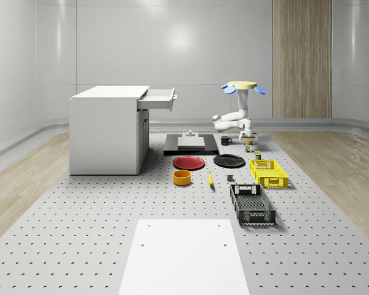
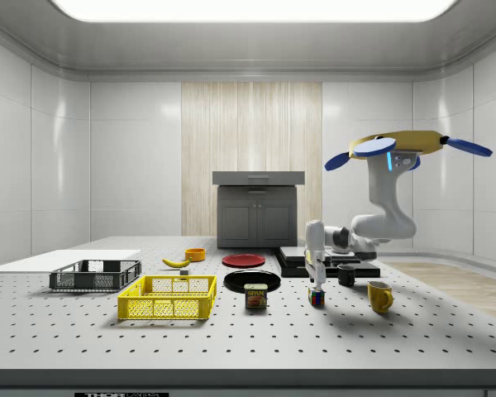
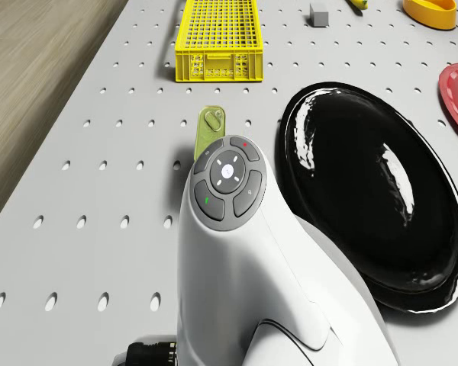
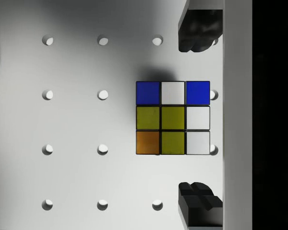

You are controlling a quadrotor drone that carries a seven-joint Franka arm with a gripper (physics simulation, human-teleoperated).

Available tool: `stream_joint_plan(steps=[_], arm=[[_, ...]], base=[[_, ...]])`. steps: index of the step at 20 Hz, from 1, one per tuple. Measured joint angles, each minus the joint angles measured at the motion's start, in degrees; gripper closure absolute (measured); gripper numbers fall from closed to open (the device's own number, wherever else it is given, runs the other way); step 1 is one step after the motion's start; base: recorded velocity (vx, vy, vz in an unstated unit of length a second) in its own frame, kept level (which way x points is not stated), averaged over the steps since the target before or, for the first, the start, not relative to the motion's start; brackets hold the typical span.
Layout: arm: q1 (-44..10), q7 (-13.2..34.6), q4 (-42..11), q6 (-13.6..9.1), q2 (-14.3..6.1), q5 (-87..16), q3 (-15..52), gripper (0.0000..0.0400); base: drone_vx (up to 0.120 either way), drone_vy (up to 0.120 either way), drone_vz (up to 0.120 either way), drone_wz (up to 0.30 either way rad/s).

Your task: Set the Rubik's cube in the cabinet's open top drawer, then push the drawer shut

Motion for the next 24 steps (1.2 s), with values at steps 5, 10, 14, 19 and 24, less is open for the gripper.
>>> stream_joint_plan(steps=[5,10,14,19,24], arm=[[-0.2,0.1,0.2,1.8,-1.5,-0.5,-0.9,0.0000],[-0.1,-0.1,0.8,4.4,-3.3,-2.8,-3.7,0.0000],[-0.2,-0.2,1.2,5.9,-4.3,-4.1,-5.3,0.0000],[-0.5,-0.2,1.8,7.5,-5.4,-5.4,-6.8,0.0021],[-0.8,0.0,2.0,8.5,-6.1,-5.7,-7.4,0.0060]], base=[[0.000,0.000,-0.016,0.000],[0.000,0.000,0.000,0.000],[0.000,0.000,0.000,0.000],[0.000,0.000,0.000,0.000],[0.000,0.000,0.000,0.000]])
